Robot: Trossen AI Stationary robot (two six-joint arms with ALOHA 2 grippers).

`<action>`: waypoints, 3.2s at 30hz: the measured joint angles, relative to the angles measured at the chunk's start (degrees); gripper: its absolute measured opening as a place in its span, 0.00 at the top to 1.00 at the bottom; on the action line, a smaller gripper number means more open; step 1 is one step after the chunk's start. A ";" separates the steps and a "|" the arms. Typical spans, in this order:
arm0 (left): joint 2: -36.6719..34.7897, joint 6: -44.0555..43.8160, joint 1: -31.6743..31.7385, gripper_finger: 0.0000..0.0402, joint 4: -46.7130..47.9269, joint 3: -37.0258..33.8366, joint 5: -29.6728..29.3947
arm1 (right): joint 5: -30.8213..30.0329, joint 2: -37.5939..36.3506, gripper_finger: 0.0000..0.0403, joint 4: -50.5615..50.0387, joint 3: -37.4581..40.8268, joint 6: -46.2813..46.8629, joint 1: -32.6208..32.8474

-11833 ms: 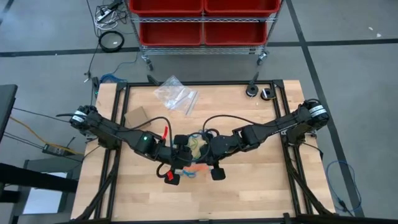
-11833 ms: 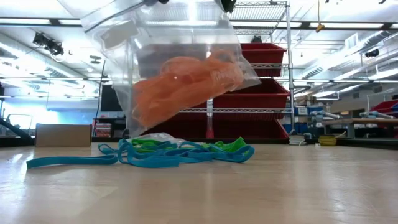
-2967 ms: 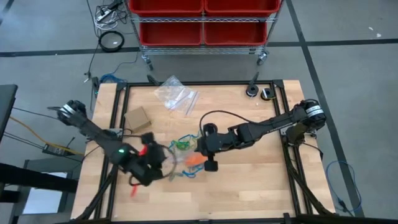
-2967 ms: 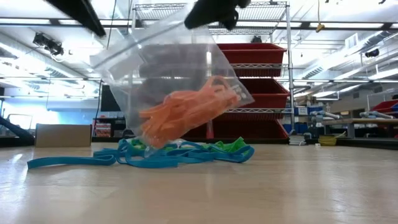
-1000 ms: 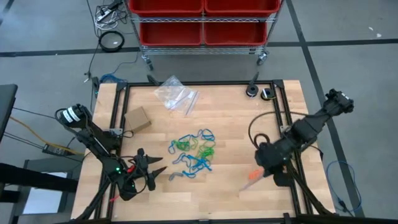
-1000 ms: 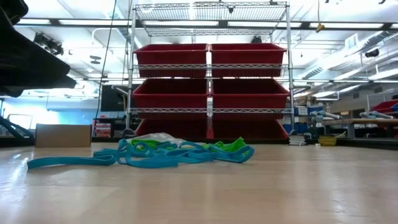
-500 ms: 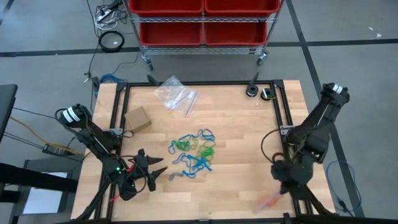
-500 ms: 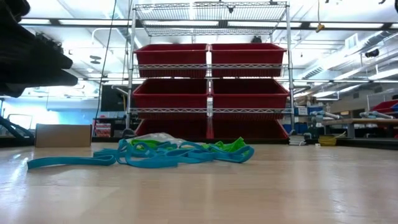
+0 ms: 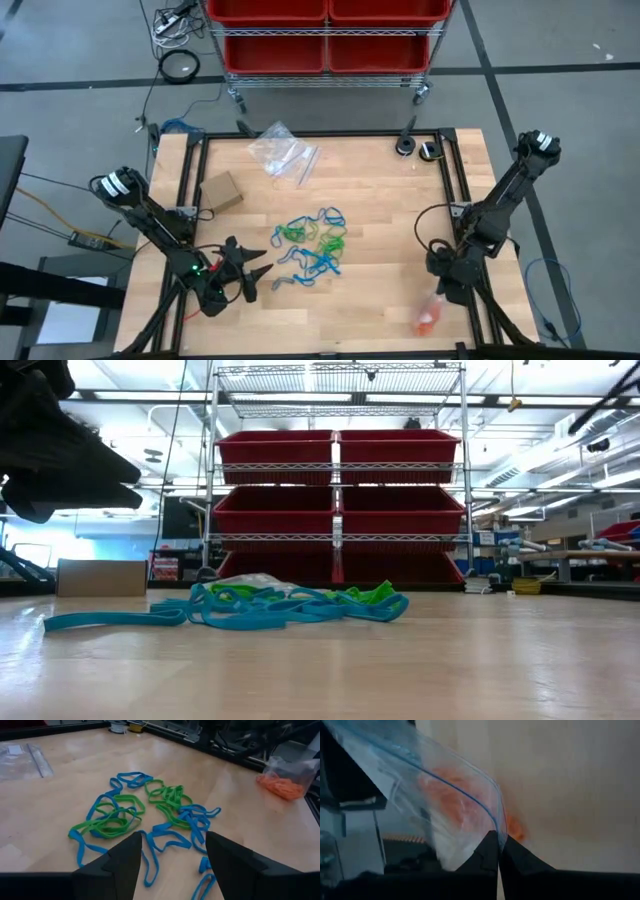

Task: Sort rubber bands
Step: Close the transparent zip bag, then open the right transparent zip bag

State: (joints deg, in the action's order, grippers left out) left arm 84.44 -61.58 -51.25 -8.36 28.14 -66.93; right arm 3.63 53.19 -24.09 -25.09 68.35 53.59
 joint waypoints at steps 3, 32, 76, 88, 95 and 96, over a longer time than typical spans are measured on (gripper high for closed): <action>0.00 0.00 0.01 0.43 0.05 0.00 0.23 | -3.84 0.00 1.00 -0.69 0.99 -0.09 0.01; 0.00 1.33 1.05 0.43 -1.24 0.00 4.63 | -18.55 -4.51 1.00 -22.39 -5.67 17.16 2.19; 0.00 2.11 1.13 0.43 -2.71 0.00 6.86 | -50.68 -2.66 0.73 22.19 -9.54 -34.27 -3.21; 0.00 36.07 2.90 0.43 -24.29 0.02 -4.01 | -45.47 14.89 0.73 42.00 -9.54 -52.10 -18.79; -0.11 54.23 15.35 0.43 -35.52 0.04 17.88 | -35.85 27.29 0.73 56.95 -9.52 -59.65 -28.04; -0.17 54.99 17.74 0.43 -34.71 0.04 18.67 | -34.22 28.45 0.73 58.68 -9.52 -60.09 -29.85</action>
State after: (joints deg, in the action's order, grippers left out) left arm 84.28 -6.59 -33.51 -43.07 28.18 -48.26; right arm -30.59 81.64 34.58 -34.61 8.26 23.74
